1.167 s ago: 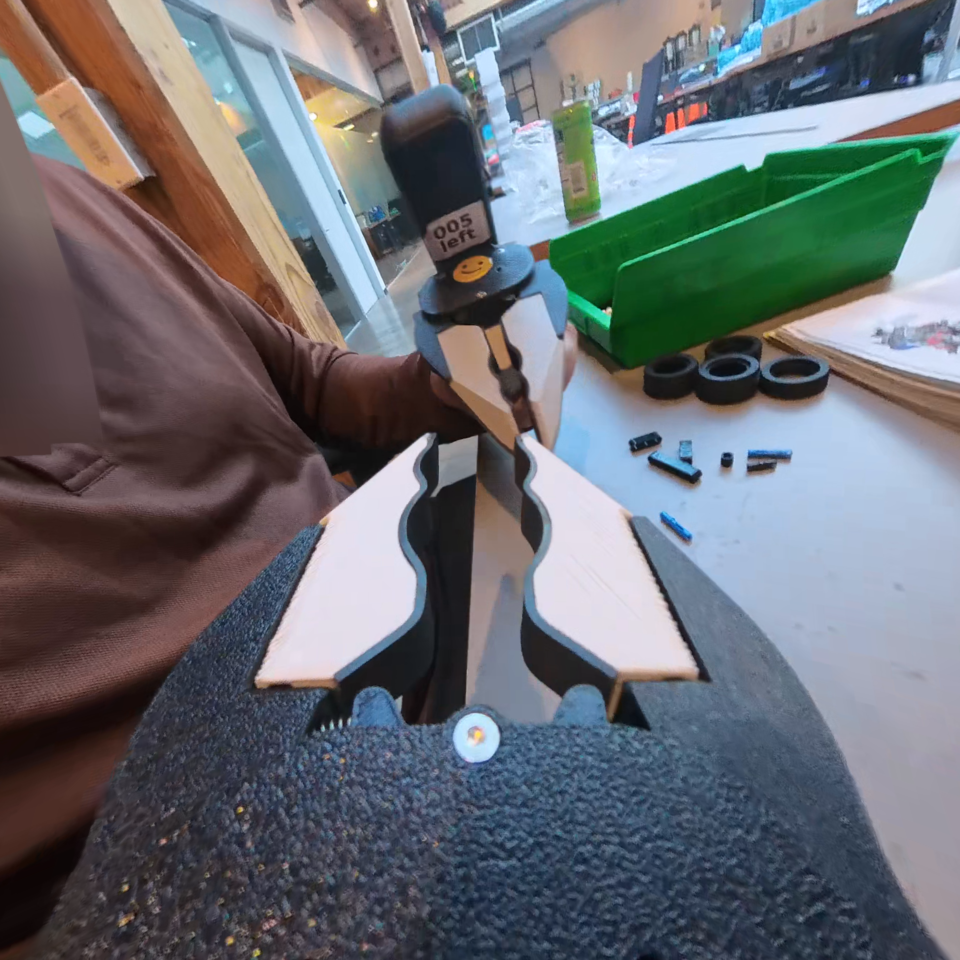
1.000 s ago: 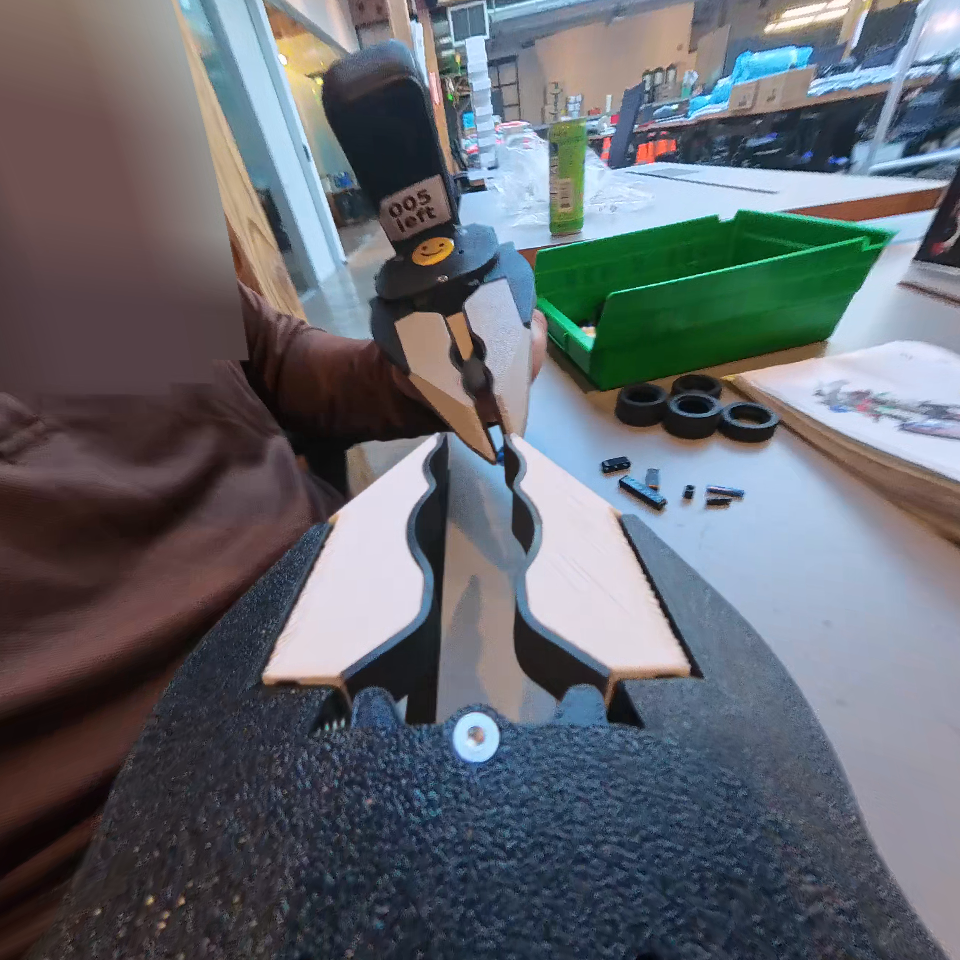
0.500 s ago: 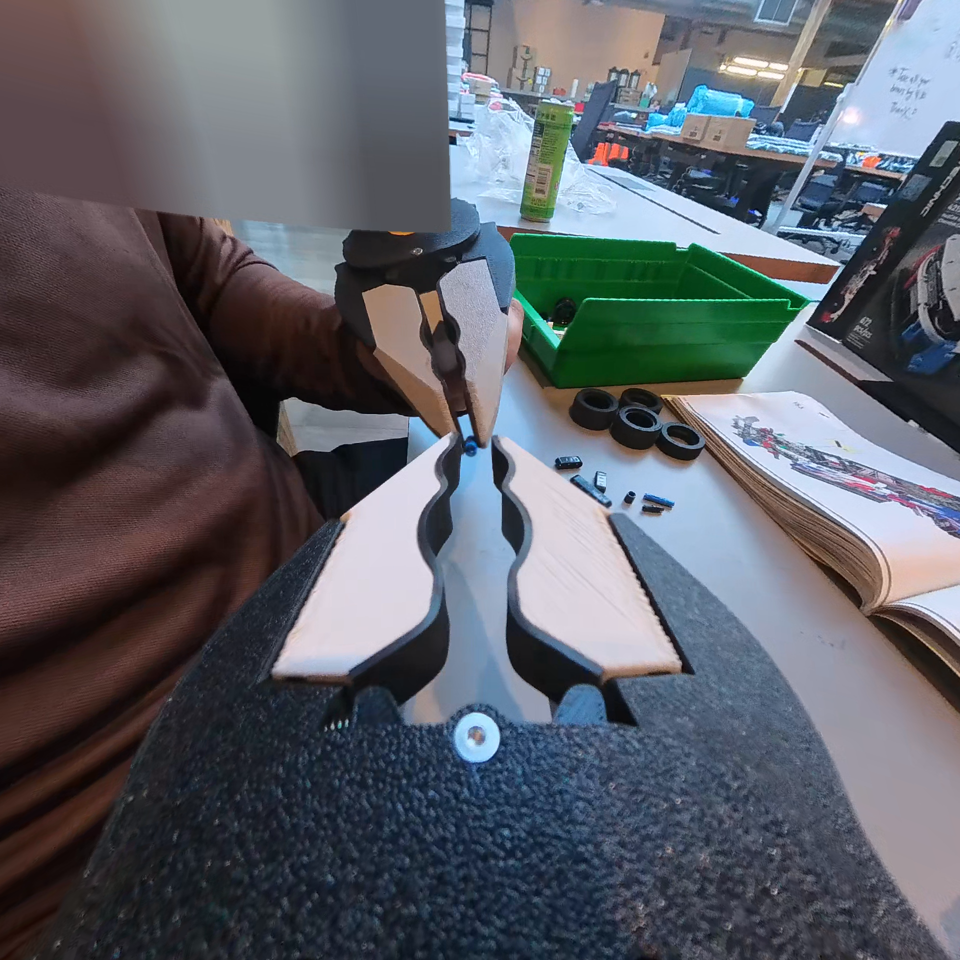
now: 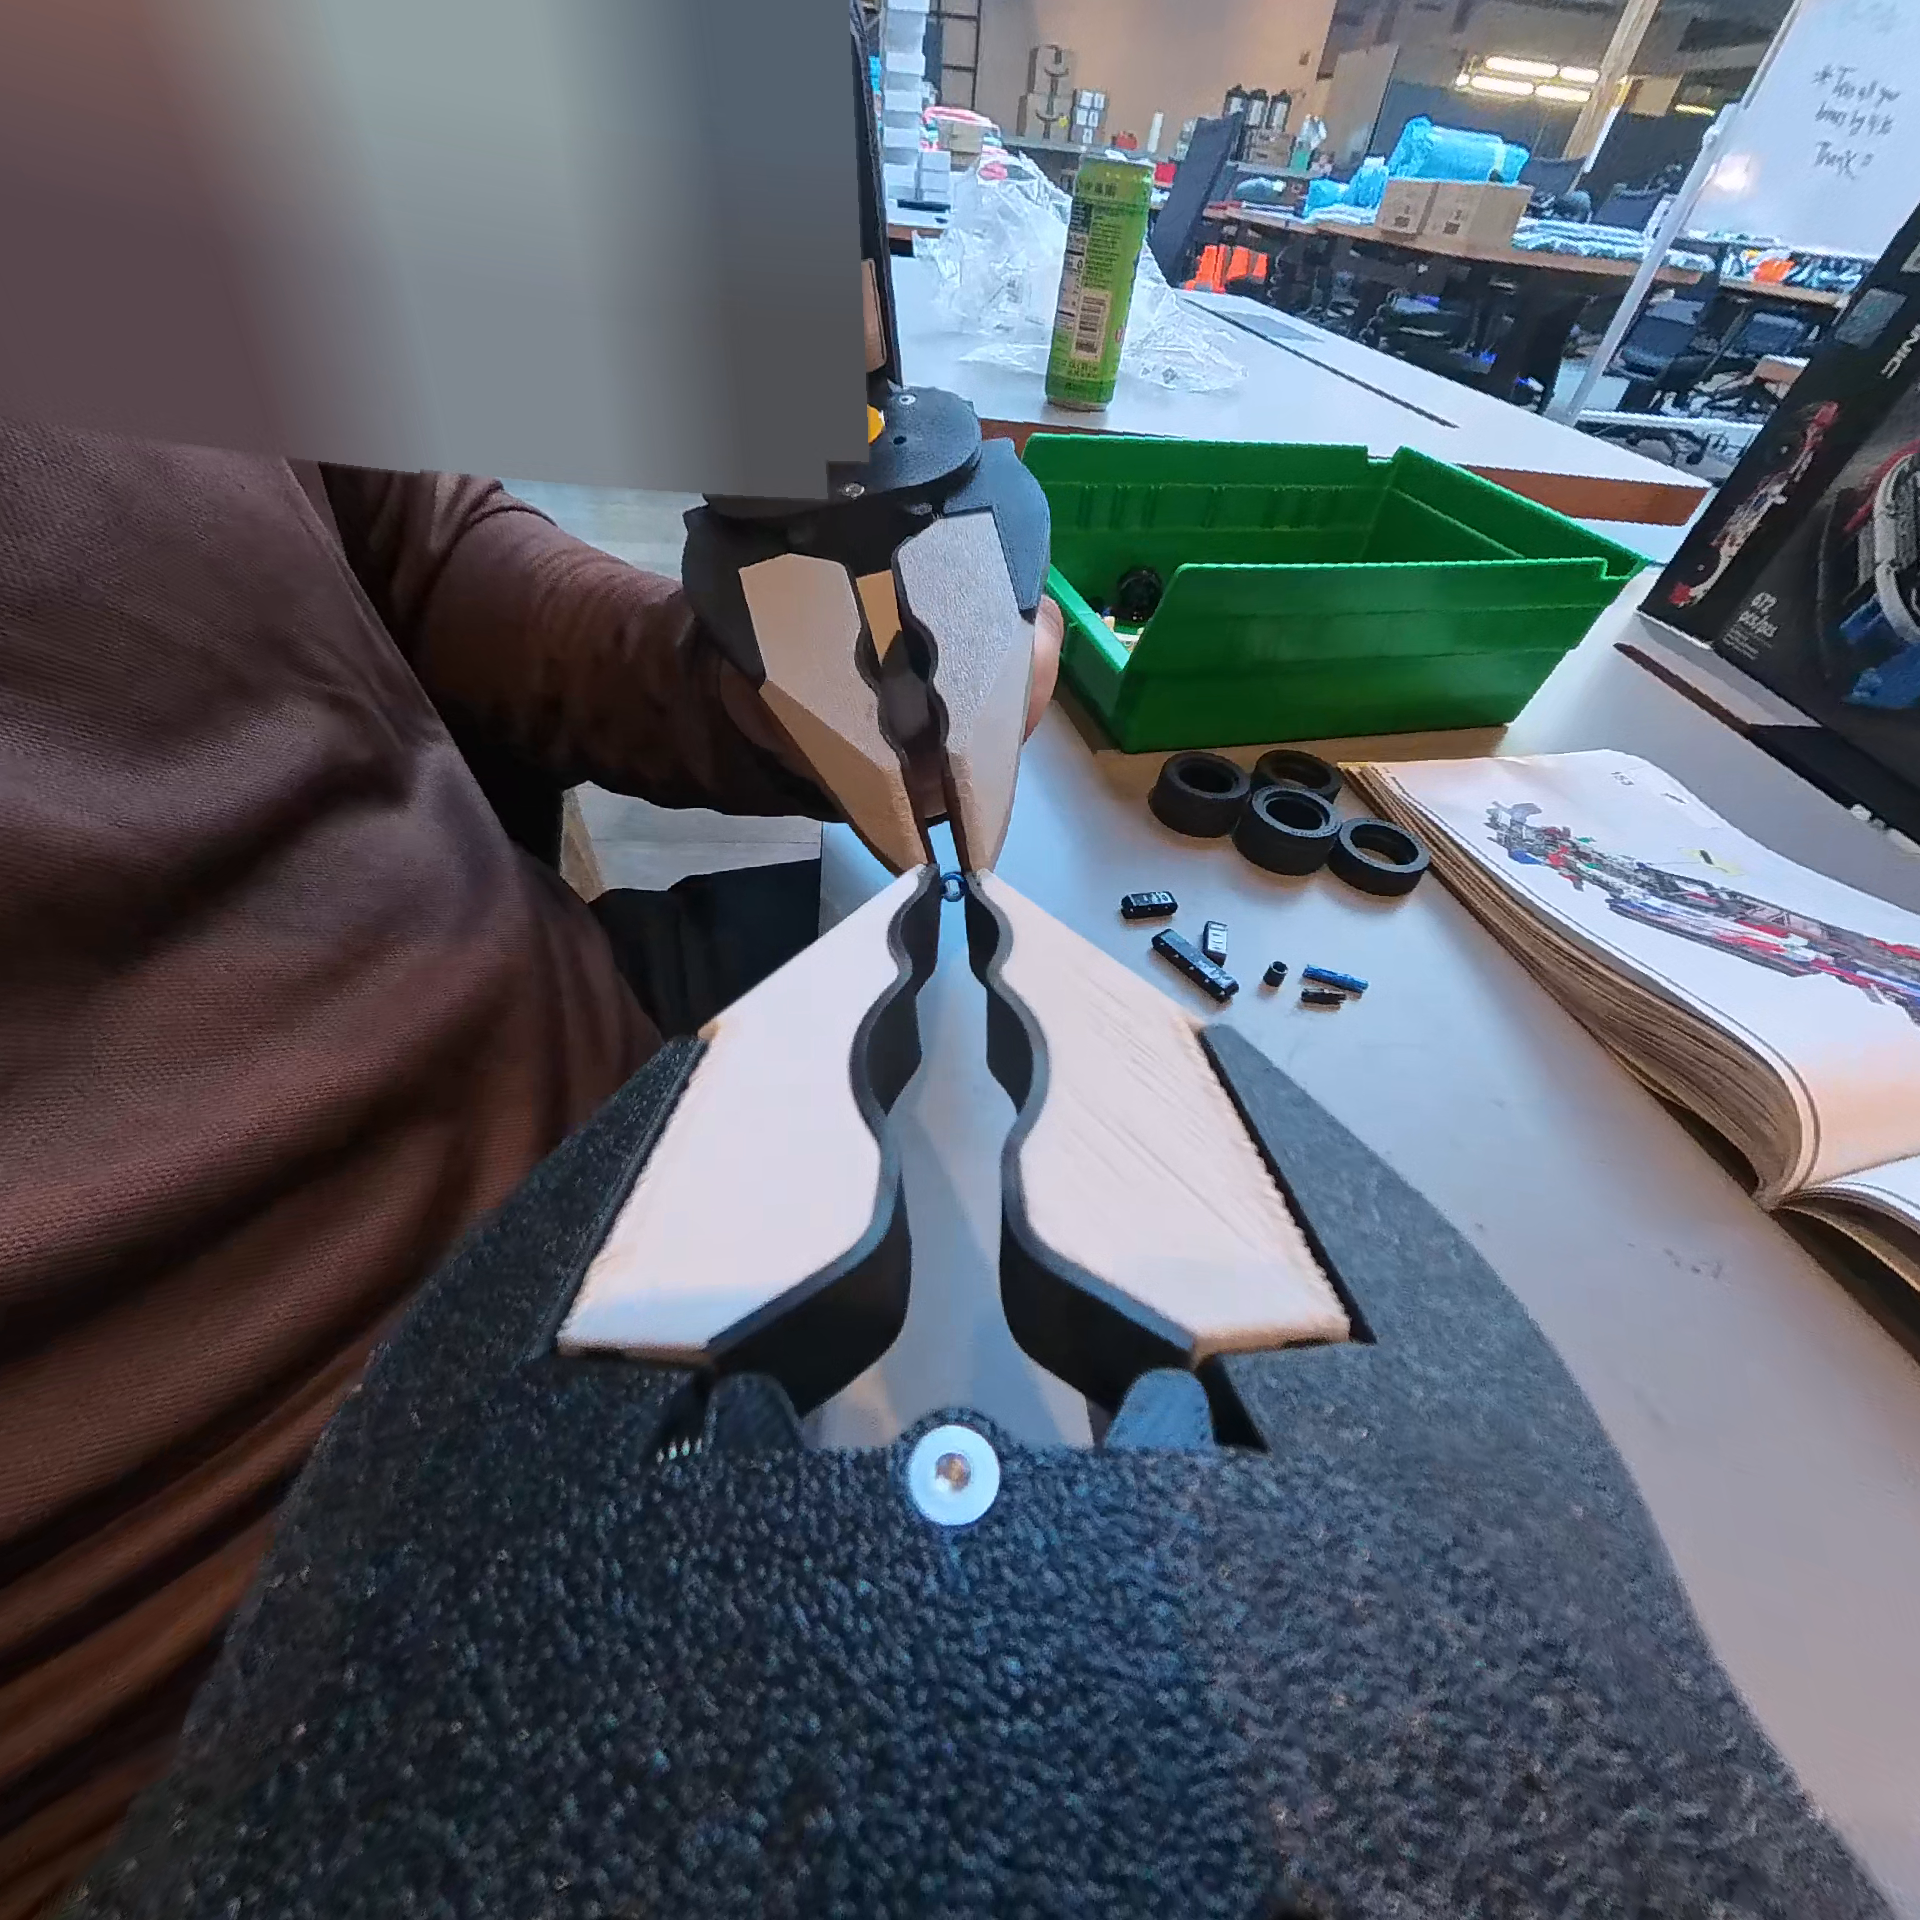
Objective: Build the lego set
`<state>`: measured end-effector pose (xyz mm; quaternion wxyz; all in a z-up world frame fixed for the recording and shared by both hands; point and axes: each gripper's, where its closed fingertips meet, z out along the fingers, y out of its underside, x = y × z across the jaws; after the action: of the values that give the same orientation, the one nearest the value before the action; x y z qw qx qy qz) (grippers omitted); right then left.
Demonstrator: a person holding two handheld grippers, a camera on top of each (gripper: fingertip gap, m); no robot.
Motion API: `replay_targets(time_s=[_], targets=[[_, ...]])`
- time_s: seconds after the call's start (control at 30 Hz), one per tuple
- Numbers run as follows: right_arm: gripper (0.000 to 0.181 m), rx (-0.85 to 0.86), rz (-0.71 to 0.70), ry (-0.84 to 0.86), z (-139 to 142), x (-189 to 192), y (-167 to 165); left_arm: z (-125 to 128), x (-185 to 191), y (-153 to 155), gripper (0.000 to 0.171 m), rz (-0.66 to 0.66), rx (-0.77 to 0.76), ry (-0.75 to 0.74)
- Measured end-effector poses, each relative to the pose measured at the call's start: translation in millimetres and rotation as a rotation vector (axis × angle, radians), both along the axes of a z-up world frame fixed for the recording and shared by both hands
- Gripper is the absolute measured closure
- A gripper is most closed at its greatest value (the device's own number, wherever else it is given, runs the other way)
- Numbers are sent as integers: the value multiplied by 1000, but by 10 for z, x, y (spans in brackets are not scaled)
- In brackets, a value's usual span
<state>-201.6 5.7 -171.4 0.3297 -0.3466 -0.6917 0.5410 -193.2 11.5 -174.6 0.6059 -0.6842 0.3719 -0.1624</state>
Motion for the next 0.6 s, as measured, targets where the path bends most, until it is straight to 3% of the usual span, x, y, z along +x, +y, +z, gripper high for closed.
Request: replay_targets(time_s=[0.1, 0.2, 0.3, 0.4, 0.6], targets=[[177, -28, -14, -47, -57, -25, 31, -52, -24, 23, 169, -6, -62, -23], [177, -50, -83, -136, -204, -55, 187, -277, -206, 102, 134, 24, -190, 40], [177, -62, -174, -215, -369, -55, 385, -627, -542, 233, 135, 70, -347, 145], [177, -53, -241, -302, -540, -58, 511, -864, -675, 352, 136, 22, -455, 202], [177, -62, -247, -411, -766, -44, 482, -948, -580, 461, 134, -213, -487, 392]])
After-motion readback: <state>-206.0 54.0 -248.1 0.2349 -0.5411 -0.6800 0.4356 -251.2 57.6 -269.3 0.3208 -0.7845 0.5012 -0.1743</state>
